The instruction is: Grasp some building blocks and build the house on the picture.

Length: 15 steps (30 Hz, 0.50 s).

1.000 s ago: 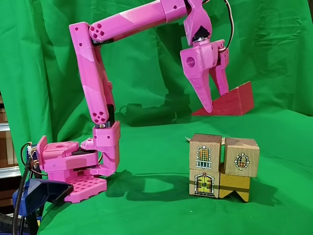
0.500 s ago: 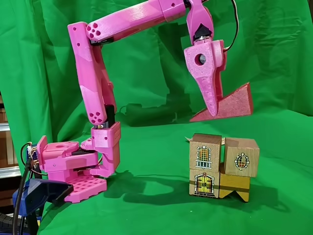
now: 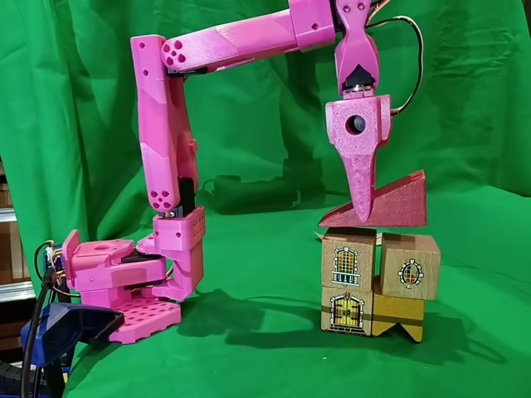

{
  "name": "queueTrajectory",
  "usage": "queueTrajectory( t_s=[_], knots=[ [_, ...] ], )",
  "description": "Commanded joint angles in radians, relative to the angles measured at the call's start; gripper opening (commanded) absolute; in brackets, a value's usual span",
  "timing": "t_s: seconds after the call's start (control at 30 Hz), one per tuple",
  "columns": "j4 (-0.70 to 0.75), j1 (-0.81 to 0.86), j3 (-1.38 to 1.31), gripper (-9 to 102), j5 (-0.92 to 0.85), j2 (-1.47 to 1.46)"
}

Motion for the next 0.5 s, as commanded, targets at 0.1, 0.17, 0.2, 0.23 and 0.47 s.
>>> queueTrajectory(
  t_s=[0.1, 0.17, 0.2, 0.23, 0.47],
  knots=[
    [-0.072, 0.003, -0.026, 19, 0.006, 0.003],
    [-0.071, 0.003, -0.025, 19, 0.006, 0.003],
    [-0.067, 0.003, -0.025, 19, 0.006, 0.003],
    [-0.067, 0.003, -0.025, 19, 0.006, 0.003],
    [-0.060, 0.003, -0.023, 20, 0.006, 0.003]
  ],
)
